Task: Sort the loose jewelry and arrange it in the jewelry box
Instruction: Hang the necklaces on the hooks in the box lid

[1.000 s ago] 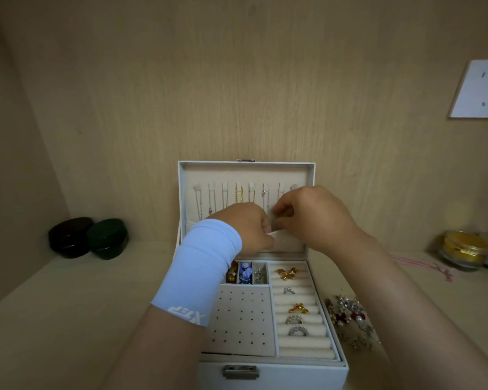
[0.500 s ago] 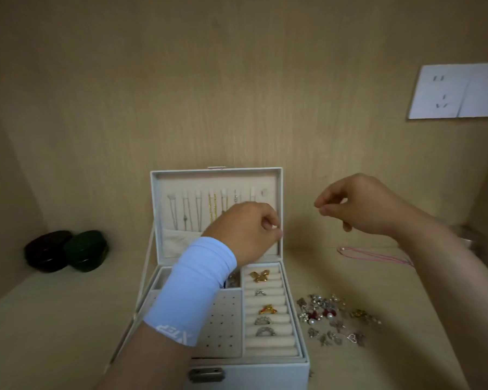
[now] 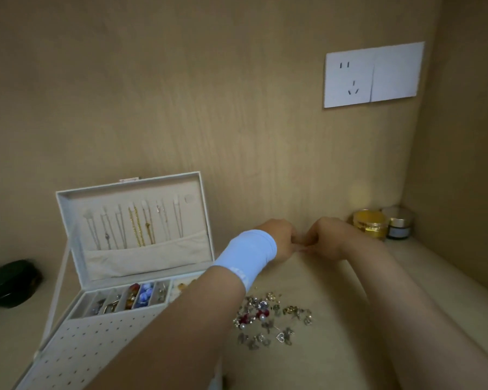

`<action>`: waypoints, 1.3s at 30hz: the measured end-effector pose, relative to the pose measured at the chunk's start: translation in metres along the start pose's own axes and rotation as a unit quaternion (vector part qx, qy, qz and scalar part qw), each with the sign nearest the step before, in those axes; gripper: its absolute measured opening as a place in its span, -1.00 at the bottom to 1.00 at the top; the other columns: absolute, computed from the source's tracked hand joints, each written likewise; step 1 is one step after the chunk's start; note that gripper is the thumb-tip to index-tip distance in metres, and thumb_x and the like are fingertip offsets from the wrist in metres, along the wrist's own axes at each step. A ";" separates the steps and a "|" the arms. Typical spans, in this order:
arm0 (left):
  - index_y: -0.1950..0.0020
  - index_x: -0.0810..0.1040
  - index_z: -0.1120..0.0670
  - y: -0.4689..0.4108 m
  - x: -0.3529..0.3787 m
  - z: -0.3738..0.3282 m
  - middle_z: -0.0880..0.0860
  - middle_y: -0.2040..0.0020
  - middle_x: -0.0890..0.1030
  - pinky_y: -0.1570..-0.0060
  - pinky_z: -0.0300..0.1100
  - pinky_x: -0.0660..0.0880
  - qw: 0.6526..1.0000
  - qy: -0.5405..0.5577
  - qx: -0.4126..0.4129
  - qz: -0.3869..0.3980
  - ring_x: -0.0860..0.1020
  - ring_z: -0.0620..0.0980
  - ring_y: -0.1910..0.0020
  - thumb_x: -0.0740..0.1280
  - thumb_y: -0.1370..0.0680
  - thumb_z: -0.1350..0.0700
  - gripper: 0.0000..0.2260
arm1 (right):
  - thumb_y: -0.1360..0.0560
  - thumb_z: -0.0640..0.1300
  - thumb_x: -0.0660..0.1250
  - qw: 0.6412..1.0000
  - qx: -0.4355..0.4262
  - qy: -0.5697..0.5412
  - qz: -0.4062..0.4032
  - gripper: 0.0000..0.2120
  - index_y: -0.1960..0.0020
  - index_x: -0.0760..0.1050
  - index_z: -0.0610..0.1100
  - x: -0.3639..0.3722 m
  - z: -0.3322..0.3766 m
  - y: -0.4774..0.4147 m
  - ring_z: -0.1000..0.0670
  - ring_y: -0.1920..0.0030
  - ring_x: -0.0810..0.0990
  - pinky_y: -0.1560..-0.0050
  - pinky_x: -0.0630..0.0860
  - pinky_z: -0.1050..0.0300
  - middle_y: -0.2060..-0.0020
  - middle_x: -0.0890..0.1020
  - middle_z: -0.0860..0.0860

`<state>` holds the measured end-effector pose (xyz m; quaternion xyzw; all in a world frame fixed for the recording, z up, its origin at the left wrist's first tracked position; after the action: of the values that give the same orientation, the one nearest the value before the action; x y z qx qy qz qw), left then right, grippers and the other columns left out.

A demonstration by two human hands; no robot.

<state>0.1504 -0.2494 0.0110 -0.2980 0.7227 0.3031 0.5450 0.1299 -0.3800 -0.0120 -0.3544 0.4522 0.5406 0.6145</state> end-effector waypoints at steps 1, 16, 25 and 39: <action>-0.32 0.58 0.00 -0.005 0.006 -0.001 0.08 -0.27 0.60 -0.28 -0.06 0.44 1.000 -0.008 0.002 0.011 0.54 0.13 -0.24 0.26 -0.62 0.00 -0.69 | -0.45 0.05 0.48 1.000 0.003 0.007 0.004 -0.90 0.05 0.71 0.09 0.005 -0.003 -0.003 0.00 0.10 0.65 0.06 0.55 0.15 0.16 0.69 0.04; 0.04 0.71 0.09 -0.014 0.024 0.020 -0.02 0.05 0.70 -0.03 -0.20 0.52 0.999 0.027 0.019 -0.022 0.62 -0.03 0.03 0.44 -0.49 0.12 -0.90 | -0.53 -0.06 0.33 0.992 0.019 0.088 0.086 -0.76 0.27 0.47 -0.12 0.010 0.008 -0.006 -0.14 0.12 0.54 0.03 0.51 0.07 0.21 0.56 -0.08; 0.12 0.58 0.09 0.012 -0.019 0.030 -0.04 0.22 0.66 0.09 -0.23 0.50 0.973 0.213 0.037 -0.087 0.57 -0.10 0.25 0.29 -0.58 0.19 -0.88 | -0.61 -0.29 0.18 0.984 -0.049 -0.162 0.050 -0.78 0.15 0.52 -0.12 -0.034 0.032 0.016 0.00 0.36 0.52 0.30 0.42 0.14 0.33 0.60 -0.06; 0.12 0.52 0.13 0.117 -0.095 0.052 -0.03 0.43 0.31 0.39 -0.28 0.31 0.870 0.452 0.085 -0.175 0.29 -0.09 0.45 0.26 -0.63 0.20 -0.86 | -0.64 -0.10 0.27 0.907 -0.178 -0.373 0.081 -0.80 -0.08 0.62 -0.19 -0.081 0.098 0.074 0.01 0.46 0.25 0.48 0.32 0.15 0.41 0.37 0.00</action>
<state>0.1145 -0.1257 0.1048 -0.4770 0.8489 -0.0278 0.2260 0.0731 -0.3051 0.1015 -0.1927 0.1130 0.7526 0.6194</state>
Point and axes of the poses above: each hand's wrist, its own y-axis away from the middle knuckle, its own x-axis out of the palm, z = x × y, the point moved 5 cm from there along -y, towards the middle knuckle
